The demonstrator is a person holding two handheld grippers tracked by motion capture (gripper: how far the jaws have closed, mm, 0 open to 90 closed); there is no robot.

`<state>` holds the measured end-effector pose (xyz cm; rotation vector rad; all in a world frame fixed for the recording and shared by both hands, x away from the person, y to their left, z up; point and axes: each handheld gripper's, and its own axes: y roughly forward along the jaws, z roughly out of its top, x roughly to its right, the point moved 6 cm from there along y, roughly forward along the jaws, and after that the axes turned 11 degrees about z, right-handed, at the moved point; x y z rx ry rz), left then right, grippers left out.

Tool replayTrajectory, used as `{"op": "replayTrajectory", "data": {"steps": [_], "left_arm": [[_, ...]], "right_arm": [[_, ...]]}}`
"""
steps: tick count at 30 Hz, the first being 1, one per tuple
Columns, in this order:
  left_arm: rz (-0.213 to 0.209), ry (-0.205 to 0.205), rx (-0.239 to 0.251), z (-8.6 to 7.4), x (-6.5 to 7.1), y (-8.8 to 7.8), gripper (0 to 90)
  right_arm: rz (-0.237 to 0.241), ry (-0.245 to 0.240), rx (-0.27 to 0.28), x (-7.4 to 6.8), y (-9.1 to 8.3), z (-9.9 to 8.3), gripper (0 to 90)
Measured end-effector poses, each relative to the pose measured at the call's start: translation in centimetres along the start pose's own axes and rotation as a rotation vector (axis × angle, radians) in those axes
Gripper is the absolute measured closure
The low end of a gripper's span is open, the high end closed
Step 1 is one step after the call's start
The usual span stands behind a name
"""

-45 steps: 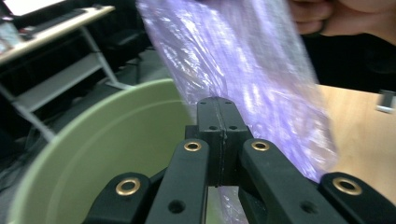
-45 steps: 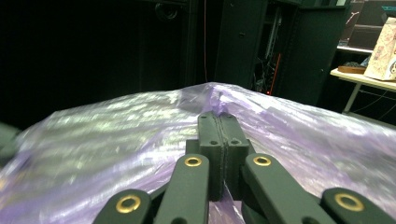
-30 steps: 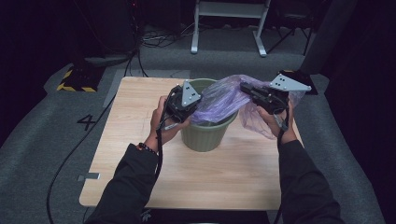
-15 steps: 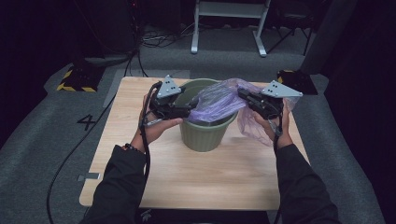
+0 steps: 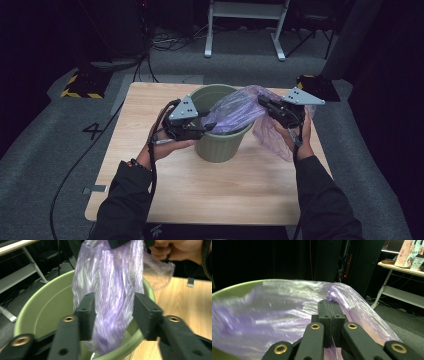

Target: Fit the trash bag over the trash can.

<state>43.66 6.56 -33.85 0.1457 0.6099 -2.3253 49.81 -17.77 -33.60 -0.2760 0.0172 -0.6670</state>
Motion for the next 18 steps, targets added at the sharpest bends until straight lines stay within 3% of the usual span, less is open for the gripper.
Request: {"op": "replayTrajectory", "data": {"steps": [1,4,6,9,14,18], "left_arm": [[0.025,0.010,-0.004,0.0,0.0,0.2,59.4],[0.015,-0.008,-0.004,0.2,0.1,0.6,63.3],[0.023,-0.029,-0.006,0.5,0.3,0.8,52.6],[0.014,-0.033,0.003,1.0,0.8,1.0,43.4],[-0.038,-0.021,-0.003,2.0,2.2,1.6,35.3],[-0.054,-0.001,-0.017,2.7,3.1,2.5,33.2]], "right_arm": [[0.002,-0.002,-0.001,-0.1,0.0,0.0,90.0],[0.020,-0.011,-0.008,-0.5,0.2,0.0,90.0],[0.040,-0.020,-0.011,-0.9,0.2,-0.1,90.0],[0.056,-0.038,-0.019,-1.4,0.3,-0.1,90.0],[0.106,-0.079,-0.036,-2.7,0.6,-0.2,90.0],[0.137,-0.104,-0.038,-3.8,0.8,-0.2,90.0]]}}
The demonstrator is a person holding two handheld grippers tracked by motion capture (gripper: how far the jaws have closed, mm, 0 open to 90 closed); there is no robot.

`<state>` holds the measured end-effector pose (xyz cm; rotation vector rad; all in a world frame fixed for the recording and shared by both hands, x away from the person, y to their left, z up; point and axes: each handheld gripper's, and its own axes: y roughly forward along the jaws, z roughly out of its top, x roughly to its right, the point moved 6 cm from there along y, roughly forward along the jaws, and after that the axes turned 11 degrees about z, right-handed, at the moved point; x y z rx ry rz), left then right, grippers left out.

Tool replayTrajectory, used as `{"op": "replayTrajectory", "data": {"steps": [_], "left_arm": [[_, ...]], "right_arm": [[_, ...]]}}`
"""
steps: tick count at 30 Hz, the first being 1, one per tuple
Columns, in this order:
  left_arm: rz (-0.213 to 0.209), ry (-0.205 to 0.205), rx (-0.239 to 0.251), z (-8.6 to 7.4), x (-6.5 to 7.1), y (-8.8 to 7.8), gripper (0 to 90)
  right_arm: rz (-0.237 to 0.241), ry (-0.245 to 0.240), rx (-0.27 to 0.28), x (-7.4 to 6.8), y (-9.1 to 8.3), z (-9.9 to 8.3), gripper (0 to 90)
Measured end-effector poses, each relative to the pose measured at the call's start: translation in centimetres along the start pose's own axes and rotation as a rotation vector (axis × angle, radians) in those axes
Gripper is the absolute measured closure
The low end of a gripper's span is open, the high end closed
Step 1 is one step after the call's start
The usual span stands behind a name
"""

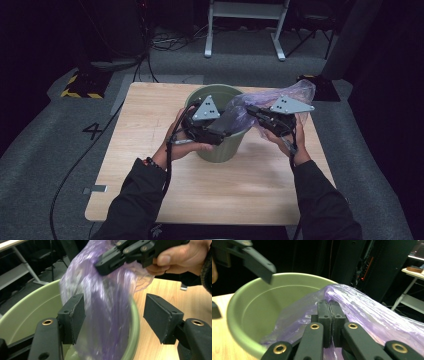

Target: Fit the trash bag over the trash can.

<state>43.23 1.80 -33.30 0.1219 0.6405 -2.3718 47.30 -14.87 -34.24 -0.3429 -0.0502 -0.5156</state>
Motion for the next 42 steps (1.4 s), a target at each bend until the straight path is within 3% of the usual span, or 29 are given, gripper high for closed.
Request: {"op": "replayTrajectory", "data": {"steps": [3,8,9,11,14,16,19,23,26,28,30,32,34,37,39,42], "left_arm": [[0.011,0.014,-0.027,0.2,0.4,0.8,38.5],[0.011,0.027,-0.050,-0.1,0.9,1.5,65.1],[0.010,0.024,-0.048,-0.2,0.9,1.6,72.6],[0.012,0.023,-0.054,-0.3,0.8,1.7,77.8],[0.017,0.022,-0.058,-0.5,0.6,1.8,89.2],[0.018,0.019,-0.060,-0.6,0.5,1.9,89.7],[0.026,0.023,-0.071,-0.8,0.4,1.9,89.8],[0.034,0.011,-0.070,-1.1,0.0,1.7,89.8],[0.052,-0.003,-0.053,-1.2,-0.5,1.6,89.7],[0.066,-0.022,-0.043,-1.1,-0.8,1.5,76.8],[0.081,-0.043,-0.051,-1.1,-1.1,1.6,55.9],[0.080,-0.046,-0.057,-1.0,-1.1,1.8,46.1],[0.049,-0.045,-0.051,-0.9,-0.9,2.0,36.0],[0.022,-0.026,-0.060,-0.6,-0.7,2.3,33.8],[0.019,-0.016,-0.069,-0.5,-0.6,2.4,36.7],[0.002,-0.009,-0.066,-0.5,-0.5,2.5,59.8]], "right_arm": [[0.026,-0.017,-0.007,-0.7,0.2,0.1,89.6],[0.062,-0.024,0.001,-1.5,0.0,0.2,86.5],[0.072,-0.024,0.002,-1.7,-0.1,0.3,84.3],[0.079,-0.028,-0.004,-1.8,-0.2,0.3,81.6],[0.096,-0.025,-0.002,-2.0,-0.5,0.2,70.6],[0.125,-0.022,0.012,-2.1,-0.9,0.1,64.3],[0.132,-0.012,-0.005,-2.1,-1.3,-0.2,51.7],[0.155,-0.020,-0.041,-2.0,-1.8,-1.0,46.8],[0.151,-0.033,-0.077,-1.8,-1.8,-1.7,64.4],[0.139,-0.038,-0.082,-1.6,-1.8,-1.9,78.7],[0.134,-0.044,-0.078,-1.5,-1.7,-1.9,87.0],[0.129,-0.054,-0.077,-1.4,-1.6,-1.7,90.0],[0.133,-0.070,-0.075,-1.6,-1.5,-1.5,90.0],[0.152,-0.089,-0.067,-2.0,-1.4,-1.1,90.0],[0.169,-0.104,-0.059,-2.3,-1.4,-0.8,90.0],[0.195,-0.114,-0.032,-2.6,-1.5,-0.5,89.6]]}}
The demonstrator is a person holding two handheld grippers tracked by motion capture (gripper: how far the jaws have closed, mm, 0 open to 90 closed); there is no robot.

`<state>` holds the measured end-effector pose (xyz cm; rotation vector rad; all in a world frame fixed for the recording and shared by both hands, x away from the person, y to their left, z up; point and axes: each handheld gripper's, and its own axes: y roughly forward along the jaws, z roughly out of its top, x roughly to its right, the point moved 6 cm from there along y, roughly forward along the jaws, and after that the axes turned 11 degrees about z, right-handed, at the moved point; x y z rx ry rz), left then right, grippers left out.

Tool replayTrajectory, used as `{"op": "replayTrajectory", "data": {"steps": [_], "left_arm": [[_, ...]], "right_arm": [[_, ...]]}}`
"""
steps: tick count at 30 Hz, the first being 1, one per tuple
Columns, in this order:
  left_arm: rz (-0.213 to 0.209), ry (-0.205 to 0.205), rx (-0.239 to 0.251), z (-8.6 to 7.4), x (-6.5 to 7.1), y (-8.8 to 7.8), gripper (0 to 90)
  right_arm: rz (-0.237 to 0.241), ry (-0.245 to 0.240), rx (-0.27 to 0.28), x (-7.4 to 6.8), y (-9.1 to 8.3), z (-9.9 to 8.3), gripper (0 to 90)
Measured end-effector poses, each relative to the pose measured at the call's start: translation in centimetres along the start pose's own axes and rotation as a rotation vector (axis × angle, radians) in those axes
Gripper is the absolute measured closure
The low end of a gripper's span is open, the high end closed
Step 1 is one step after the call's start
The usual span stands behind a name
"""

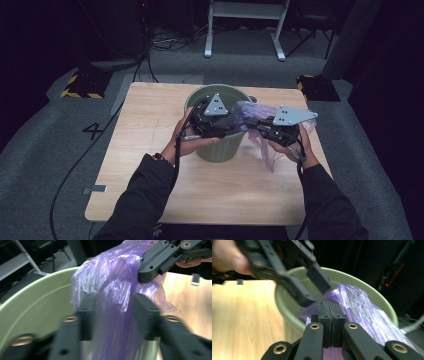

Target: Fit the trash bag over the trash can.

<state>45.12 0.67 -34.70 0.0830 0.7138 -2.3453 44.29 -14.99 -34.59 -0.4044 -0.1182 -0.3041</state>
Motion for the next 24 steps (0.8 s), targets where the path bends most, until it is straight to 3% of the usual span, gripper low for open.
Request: {"op": "replayTrajectory", "data": {"steps": [1,4,5,8,12,14,15,18,21,24], "left_arm": [[-0.003,0.009,-0.001,0.0,0.0,0.0,70.9],[0.019,0.028,-0.015,-0.1,-0.1,0.1,88.4],[0.025,0.028,-0.017,-0.2,-0.1,0.1,89.7],[0.033,0.027,-0.025,-0.3,-0.3,0.2,89.9],[0.007,0.040,-0.019,-0.3,-0.1,0.0,89.9],[0.010,0.038,-0.017,-0.3,0.0,-0.1,89.9],[0.011,0.037,-0.016,-0.3,0.0,-0.1,89.8],[0.017,0.031,-0.010,-0.3,-0.1,-0.2,89.8],[0.015,0.026,-0.008,-0.5,-0.2,-0.3,89.8],[0.024,0.027,-0.006,-0.9,-0.4,-0.6,89.7]], "right_arm": [[0.012,-0.003,0.005,-0.2,0.0,0.1,88.9],[0.021,-0.013,0.001,-0.4,0.0,0.1,86.1],[0.024,-0.017,-0.001,-0.5,-0.1,0.1,85.6],[0.025,-0.014,-0.007,-0.6,-0.3,0.0,81.2],[0.019,-0.009,-0.013,-0.5,-0.5,-0.2,78.9],[0.000,-0.002,-0.018,-0.3,-0.6,-0.3,66.3],[-0.023,0.021,-0.005,-0.1,-0.9,-0.3,54.4],[-0.059,0.026,0.021,-0.2,-1.7,-0.1,41.2],[-0.083,0.038,0.029,-0.4,-2.7,-0.1,34.0],[-0.130,0.041,-0.018,-0.4,-3.6,-1.0,26.9]]}}
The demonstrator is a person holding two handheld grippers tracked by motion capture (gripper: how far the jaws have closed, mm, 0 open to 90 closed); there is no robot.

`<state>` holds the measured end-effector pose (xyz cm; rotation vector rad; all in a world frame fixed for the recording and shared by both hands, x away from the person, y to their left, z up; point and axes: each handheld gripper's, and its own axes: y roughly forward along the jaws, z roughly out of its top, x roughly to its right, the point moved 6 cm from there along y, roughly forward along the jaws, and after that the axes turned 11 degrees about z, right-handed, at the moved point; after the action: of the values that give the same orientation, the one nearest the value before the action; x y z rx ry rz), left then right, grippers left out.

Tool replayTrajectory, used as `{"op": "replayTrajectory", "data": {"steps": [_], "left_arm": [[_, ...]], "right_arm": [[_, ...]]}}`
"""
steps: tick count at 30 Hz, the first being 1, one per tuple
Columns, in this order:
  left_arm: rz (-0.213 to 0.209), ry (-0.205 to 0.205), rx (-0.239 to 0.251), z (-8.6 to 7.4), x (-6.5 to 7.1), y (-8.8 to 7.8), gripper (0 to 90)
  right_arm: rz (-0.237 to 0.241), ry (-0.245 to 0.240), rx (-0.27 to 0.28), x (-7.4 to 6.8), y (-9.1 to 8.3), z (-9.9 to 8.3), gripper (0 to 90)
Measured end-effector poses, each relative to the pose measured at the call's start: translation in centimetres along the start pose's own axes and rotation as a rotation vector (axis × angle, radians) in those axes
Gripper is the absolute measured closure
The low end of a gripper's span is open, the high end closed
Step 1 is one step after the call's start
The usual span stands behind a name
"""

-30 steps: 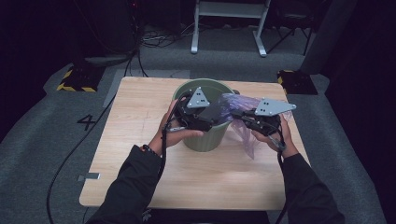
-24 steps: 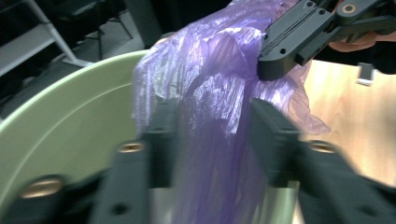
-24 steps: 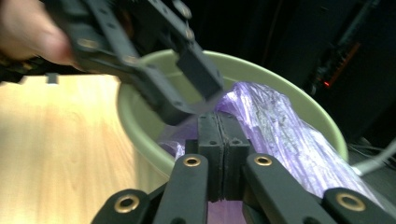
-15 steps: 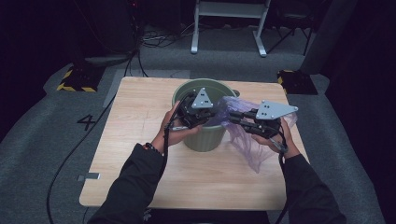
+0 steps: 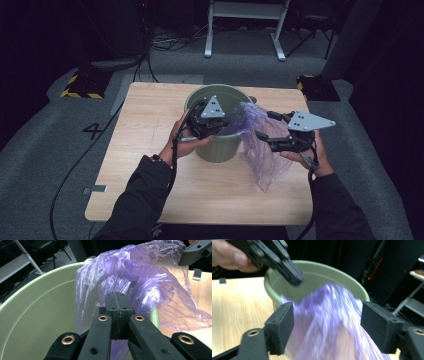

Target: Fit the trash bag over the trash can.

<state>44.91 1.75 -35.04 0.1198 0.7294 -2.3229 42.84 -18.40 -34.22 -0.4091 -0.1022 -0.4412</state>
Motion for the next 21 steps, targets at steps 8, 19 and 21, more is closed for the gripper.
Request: {"op": "replayTrajectory", "data": {"steps": [8,19,21], "left_arm": [[0.014,-0.048,0.038,-1.0,-1.1,-1.7,77.5],[0.004,-0.041,0.051,-1.2,-0.1,-2.7,27.9],[-0.002,-0.042,0.066,-1.0,0.3,-2.8,20.6]], "right_arm": [[-0.016,0.055,-0.097,0.4,-0.8,-3.5,29.6],[-0.002,0.050,-0.099,1.3,-0.1,-4.3,87.6],[0.002,0.042,-0.091,1.3,0.0,-4.0,90.0]]}}
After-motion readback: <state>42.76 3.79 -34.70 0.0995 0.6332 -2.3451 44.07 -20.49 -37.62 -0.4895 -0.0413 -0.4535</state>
